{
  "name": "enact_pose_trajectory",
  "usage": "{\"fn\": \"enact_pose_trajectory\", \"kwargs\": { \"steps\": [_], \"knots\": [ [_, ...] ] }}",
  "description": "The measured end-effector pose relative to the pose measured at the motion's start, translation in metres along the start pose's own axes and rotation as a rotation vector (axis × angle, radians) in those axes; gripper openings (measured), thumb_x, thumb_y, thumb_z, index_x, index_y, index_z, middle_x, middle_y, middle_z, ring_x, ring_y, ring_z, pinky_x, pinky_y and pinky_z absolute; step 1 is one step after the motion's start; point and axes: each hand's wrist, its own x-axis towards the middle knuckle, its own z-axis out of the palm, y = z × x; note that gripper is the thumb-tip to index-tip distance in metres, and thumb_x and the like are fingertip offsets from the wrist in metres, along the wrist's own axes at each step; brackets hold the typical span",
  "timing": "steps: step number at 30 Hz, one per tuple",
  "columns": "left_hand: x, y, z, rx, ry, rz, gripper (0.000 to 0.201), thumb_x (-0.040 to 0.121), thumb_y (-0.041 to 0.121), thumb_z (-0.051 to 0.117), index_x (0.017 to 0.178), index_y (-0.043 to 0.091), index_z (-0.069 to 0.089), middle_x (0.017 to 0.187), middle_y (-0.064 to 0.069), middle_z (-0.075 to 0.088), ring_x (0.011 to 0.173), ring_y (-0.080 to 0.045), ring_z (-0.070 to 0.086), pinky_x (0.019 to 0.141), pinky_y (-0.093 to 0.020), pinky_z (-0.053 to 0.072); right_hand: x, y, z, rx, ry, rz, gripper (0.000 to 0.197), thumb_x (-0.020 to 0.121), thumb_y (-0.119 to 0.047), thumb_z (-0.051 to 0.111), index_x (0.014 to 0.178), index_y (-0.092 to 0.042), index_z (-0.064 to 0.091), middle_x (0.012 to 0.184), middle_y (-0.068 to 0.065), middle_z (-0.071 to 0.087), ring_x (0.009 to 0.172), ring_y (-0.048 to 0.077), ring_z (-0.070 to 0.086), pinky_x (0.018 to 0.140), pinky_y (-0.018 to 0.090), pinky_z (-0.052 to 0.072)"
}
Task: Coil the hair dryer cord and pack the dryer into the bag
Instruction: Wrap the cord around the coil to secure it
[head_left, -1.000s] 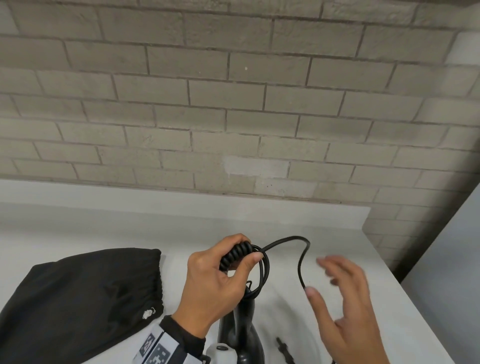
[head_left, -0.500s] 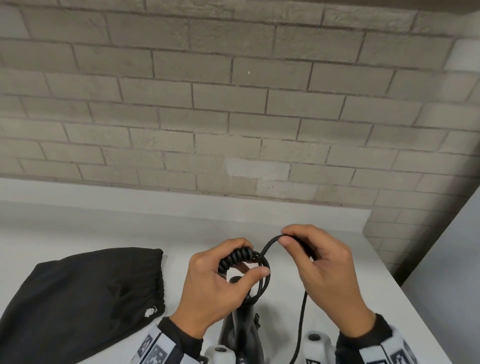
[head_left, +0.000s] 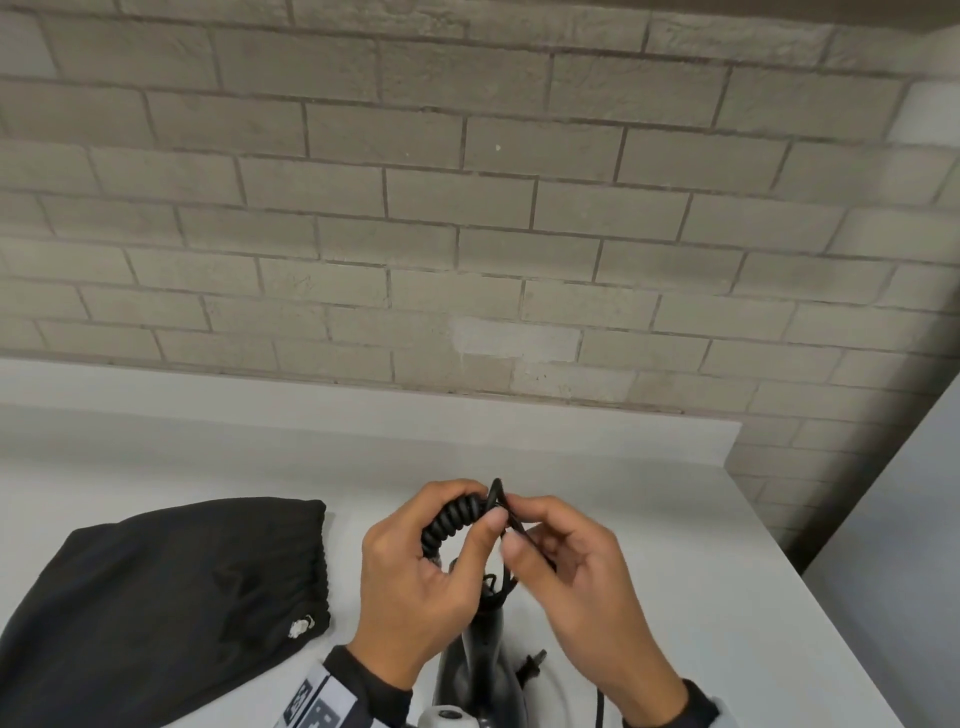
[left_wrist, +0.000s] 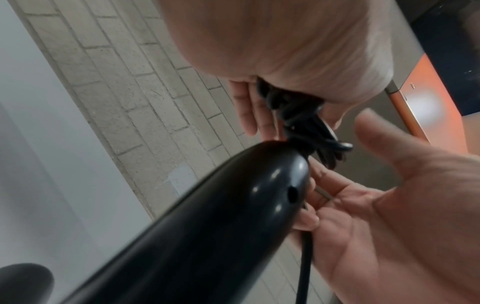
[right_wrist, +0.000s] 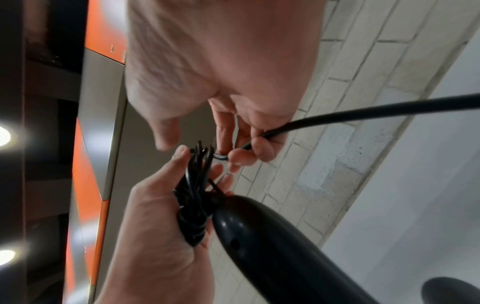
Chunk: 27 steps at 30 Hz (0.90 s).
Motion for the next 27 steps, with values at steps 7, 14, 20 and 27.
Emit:
{"fn": "enact_pose_trajectory", "kwargs": {
  "steps": [7, 14, 20, 27],
  "knots": [
    [-0.002, -0.001, 0.001, 0.013, 0.029, -0.075, 0.022, 0.087, 0.036, 0.067, 0.106, 0.026, 0.071, 0.099, 0.007, 0.074, 0.096, -0.022, 0.072, 0.086, -0.036, 0.057, -0.006, -0.006, -0.004, -0.072, -0.095, 0.088, 0.017, 0.087, -0.009, 0.071, 0.097, -0.023, 0.072, 0.092, 0.002, 0.074, 0.087, 0.023, 0.069, 0.085, 0.049, 0.055],
    [0.003, 0.013, -0.002, -0.148, -0.054, -0.288, 0.037, 0.082, 0.039, 0.073, 0.116, 0.027, 0.072, 0.103, -0.004, 0.074, 0.098, -0.017, 0.071, 0.082, -0.018, 0.054, 0.002, -0.015, -0.011, -0.238, -0.121, 0.044, 0.011, 0.086, -0.013, 0.071, 0.086, -0.024, 0.071, 0.083, -0.006, 0.071, 0.079, 0.015, 0.057, 0.081, 0.037, 0.046],
    [0.009, 0.017, 0.002, -0.215, 0.02, -0.387, 0.027, 0.076, 0.021, 0.076, 0.103, 0.019, 0.076, 0.094, 0.001, 0.076, 0.086, -0.008, 0.072, 0.075, -0.014, 0.053, 0.008, -0.012, -0.011, -0.446, -0.026, -0.037, 0.014, 0.085, -0.022, 0.071, 0.092, -0.035, 0.069, 0.092, -0.019, 0.069, 0.098, 0.007, 0.062, 0.085, 0.02, 0.046],
    [0.008, 0.013, 0.008, -0.138, 0.108, -0.394, 0.022, 0.078, 0.029, 0.074, 0.099, 0.024, 0.076, 0.095, 0.002, 0.076, 0.088, -0.008, 0.072, 0.079, -0.015, 0.054, 0.004, 0.006, -0.002, -0.649, 0.194, -0.224, 0.038, 0.075, -0.043, 0.069, 0.109, -0.043, 0.052, 0.108, -0.03, 0.056, 0.1, 0.001, 0.055, 0.084, 0.012, 0.042]
  ]
}}
